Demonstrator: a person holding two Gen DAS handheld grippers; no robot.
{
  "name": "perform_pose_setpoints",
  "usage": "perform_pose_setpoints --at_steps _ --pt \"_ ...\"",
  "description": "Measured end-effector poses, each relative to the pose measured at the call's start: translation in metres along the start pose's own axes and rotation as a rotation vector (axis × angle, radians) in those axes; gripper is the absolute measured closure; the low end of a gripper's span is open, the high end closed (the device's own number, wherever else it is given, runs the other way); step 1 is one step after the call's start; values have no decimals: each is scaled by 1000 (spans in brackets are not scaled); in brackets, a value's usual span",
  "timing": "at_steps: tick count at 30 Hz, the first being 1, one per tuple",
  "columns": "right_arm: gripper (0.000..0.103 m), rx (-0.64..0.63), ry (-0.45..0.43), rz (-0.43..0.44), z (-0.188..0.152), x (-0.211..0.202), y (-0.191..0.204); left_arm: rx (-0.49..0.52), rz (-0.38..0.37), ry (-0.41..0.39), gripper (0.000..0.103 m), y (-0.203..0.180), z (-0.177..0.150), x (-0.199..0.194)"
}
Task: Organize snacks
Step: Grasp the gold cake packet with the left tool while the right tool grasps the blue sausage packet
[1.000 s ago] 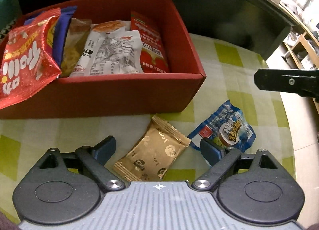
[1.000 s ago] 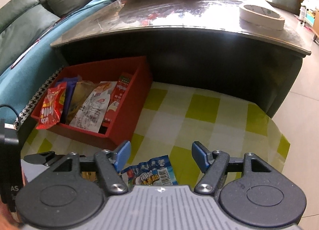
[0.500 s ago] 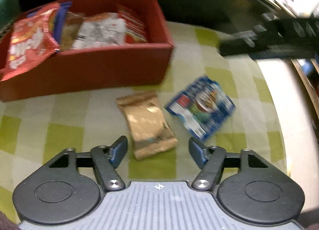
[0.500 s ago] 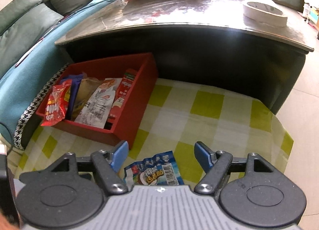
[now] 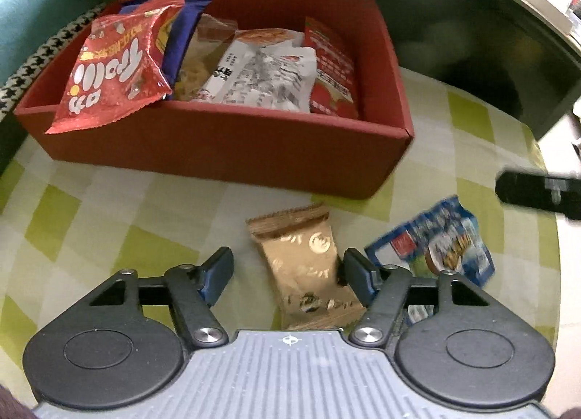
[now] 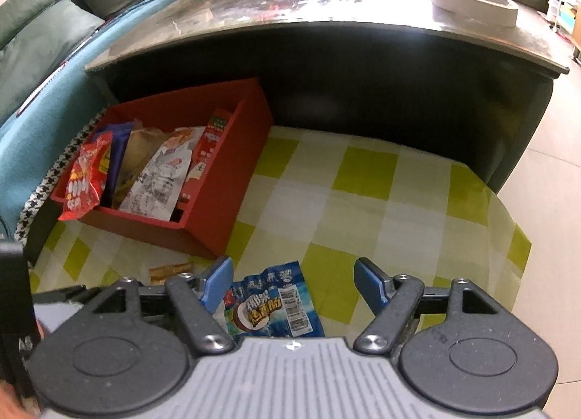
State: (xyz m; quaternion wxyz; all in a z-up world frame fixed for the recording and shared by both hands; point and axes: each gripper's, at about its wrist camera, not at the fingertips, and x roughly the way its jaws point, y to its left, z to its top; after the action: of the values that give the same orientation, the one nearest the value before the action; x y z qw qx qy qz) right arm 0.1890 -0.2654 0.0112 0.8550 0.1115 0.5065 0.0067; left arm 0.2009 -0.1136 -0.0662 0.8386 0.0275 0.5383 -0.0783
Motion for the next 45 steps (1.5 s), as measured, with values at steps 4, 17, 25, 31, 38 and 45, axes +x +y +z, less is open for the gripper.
perform_pose_setpoints --at_steps 4,17,25,31,38,45 --pt "28 -8 21 -9 -3 5 1 40 39 -26 27 -14 -5 0" --pt "28 21 80 14 0 32 -1 -1 -2 31 56 40 -32 -23" --pt "22 -30 115 80 1 59 26 -16 -15 52 55 58 -40 -26" --pt "20 -101 160 59 -24 46 36 -26 -39 60 52 68 -37 -28" --pt "6 -162 178 -1 -27 56 57 -29 -38 62 34 72 -38 -24" --pt "0 -277 148 -122 -39 67 73 9 23 44 22 64 -42 -17"
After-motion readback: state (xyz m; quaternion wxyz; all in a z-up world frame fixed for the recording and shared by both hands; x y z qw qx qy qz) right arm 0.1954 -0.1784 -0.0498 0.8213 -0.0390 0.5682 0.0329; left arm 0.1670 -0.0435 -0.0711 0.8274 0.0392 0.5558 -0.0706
